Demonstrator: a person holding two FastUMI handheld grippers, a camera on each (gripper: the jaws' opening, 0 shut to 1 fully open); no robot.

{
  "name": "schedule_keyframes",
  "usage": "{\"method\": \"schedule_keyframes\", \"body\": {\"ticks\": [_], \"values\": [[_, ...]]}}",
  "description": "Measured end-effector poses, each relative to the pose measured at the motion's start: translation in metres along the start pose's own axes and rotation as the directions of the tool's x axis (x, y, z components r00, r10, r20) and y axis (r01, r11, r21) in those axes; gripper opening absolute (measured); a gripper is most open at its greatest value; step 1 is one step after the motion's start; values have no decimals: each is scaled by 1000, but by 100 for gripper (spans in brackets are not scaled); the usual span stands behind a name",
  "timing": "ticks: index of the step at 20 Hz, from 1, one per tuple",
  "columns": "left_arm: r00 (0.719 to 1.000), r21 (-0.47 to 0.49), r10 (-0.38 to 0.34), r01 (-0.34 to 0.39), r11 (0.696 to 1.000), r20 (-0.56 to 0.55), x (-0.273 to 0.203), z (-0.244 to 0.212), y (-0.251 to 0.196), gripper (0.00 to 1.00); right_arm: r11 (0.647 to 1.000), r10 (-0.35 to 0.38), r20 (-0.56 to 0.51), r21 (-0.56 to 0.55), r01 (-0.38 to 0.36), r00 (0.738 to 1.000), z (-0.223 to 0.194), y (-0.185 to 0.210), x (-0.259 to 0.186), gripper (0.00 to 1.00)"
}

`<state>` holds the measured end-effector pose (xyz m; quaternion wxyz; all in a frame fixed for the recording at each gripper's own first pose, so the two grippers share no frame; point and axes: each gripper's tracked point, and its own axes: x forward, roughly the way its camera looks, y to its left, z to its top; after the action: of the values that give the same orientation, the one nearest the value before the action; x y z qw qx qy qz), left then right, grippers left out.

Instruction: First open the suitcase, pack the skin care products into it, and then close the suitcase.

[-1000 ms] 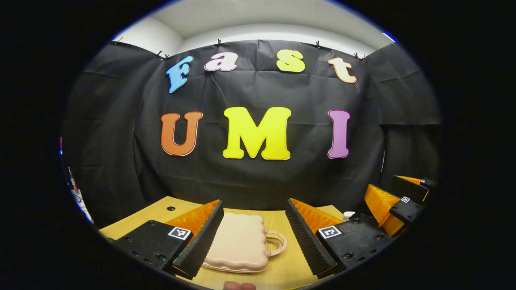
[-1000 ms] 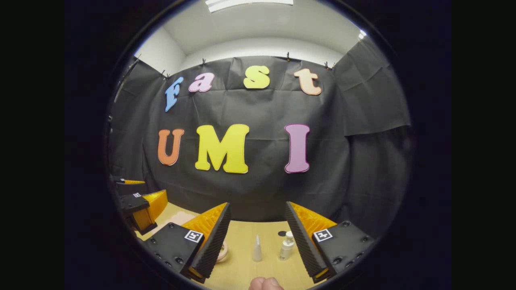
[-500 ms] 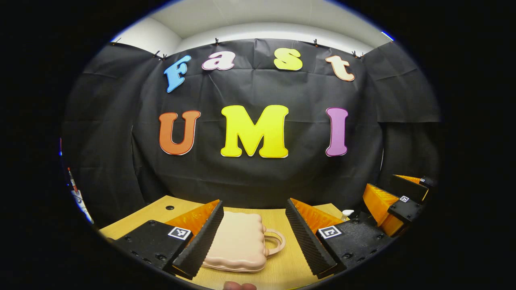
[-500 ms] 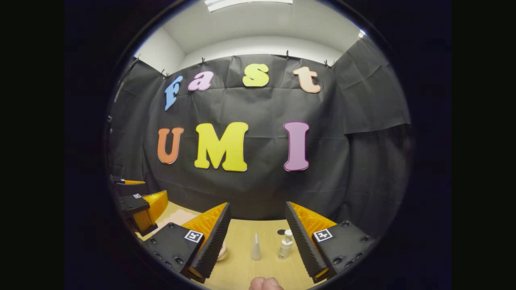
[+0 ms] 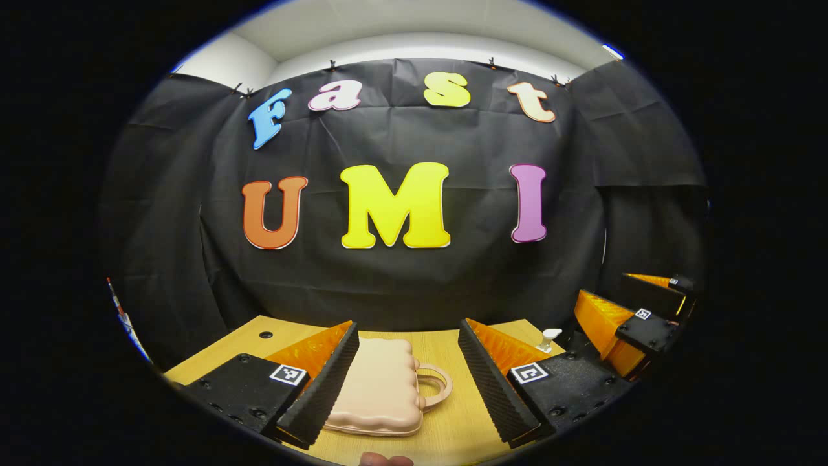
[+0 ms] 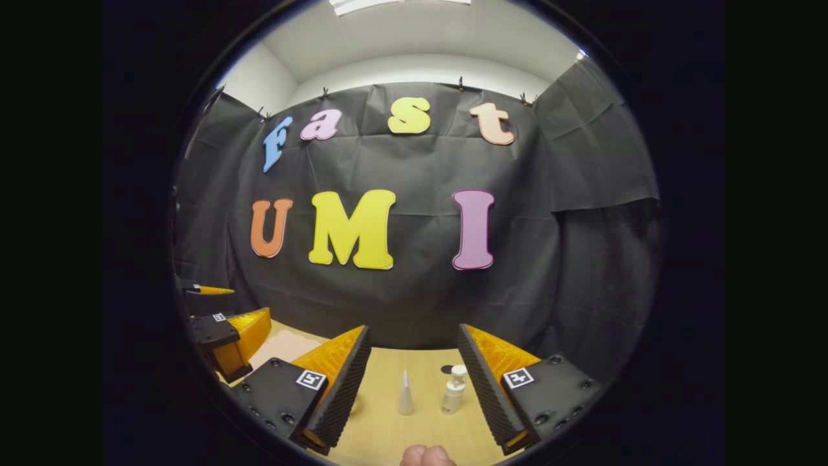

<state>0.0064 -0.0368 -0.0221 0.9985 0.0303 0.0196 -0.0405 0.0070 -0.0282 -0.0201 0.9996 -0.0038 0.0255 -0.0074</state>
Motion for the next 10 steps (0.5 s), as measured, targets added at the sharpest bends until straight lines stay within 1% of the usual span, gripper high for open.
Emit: {"method": "schedule_keyframes", "body": {"ticks": [2,4,7,10], "values": [[999,2,-39,39,999,-13,5,-7,-13,99,1000,-24,-8,-3,24,1000,-3,-17,2,80],[996,28,-78,79,996,-48,13,-22,-27,99,999,-49,-13,-20,48,999,-7,-35,3,80],[988,135,-108,122,983,-106,32,-49,-43,99,995,-86,-40,-47,85,995,-23,-65,6,80],[981,269,-104,147,952,-166,50,-82,-52,100,991,-126,-70,-57,122,990,-40,-93,6,80]]}}
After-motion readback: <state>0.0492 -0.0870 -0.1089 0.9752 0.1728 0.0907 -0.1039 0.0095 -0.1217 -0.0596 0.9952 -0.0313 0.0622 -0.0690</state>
